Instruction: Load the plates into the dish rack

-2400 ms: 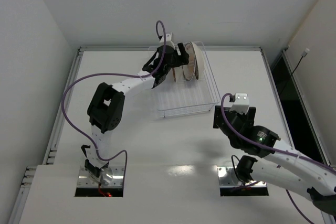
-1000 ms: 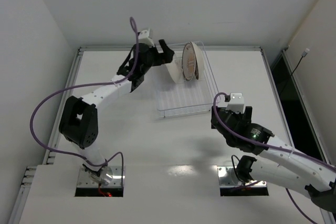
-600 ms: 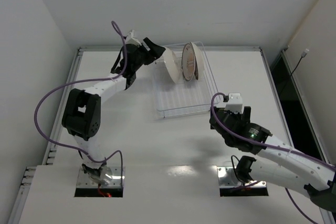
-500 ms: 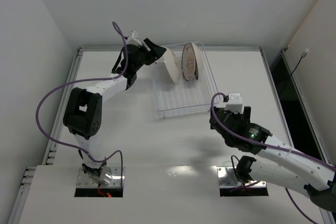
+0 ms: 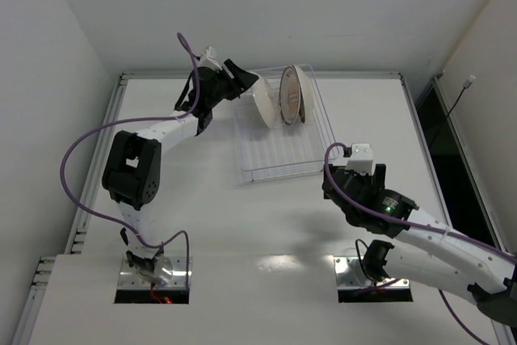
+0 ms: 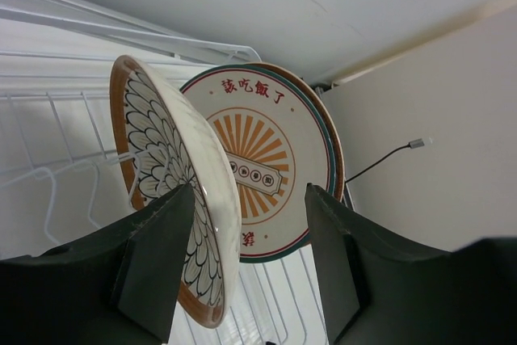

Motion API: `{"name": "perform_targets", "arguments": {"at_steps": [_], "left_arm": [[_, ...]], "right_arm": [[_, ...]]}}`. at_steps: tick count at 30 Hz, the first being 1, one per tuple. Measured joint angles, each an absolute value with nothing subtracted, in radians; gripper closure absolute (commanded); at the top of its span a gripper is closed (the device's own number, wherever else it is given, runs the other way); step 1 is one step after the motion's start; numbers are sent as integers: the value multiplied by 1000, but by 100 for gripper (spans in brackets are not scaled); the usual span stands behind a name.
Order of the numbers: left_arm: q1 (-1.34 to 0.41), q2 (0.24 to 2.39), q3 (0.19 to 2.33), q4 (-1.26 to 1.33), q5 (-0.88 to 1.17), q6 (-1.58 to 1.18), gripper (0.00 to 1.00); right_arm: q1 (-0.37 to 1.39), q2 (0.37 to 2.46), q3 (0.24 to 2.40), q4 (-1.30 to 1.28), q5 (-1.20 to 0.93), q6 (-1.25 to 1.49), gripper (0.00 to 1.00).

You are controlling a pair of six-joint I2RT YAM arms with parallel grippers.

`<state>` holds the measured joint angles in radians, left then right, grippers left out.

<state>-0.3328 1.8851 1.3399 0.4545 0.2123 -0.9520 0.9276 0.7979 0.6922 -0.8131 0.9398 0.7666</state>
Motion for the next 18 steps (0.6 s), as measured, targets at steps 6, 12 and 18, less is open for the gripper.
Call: {"name": "perform_targets", "arguments": {"at_steps": [6,12,18], "left_arm": [[-333,1921,1392,432,228,-948,56],[-337,1938,1417,393,248,-933,62],[-353,1949,1459,341,258,-905,62]], "right_arm": [[928,798,692,-813,940,767,0],[928,798,692,-813,940,767,0],[928,798,692,-813,940,767,0]]}}
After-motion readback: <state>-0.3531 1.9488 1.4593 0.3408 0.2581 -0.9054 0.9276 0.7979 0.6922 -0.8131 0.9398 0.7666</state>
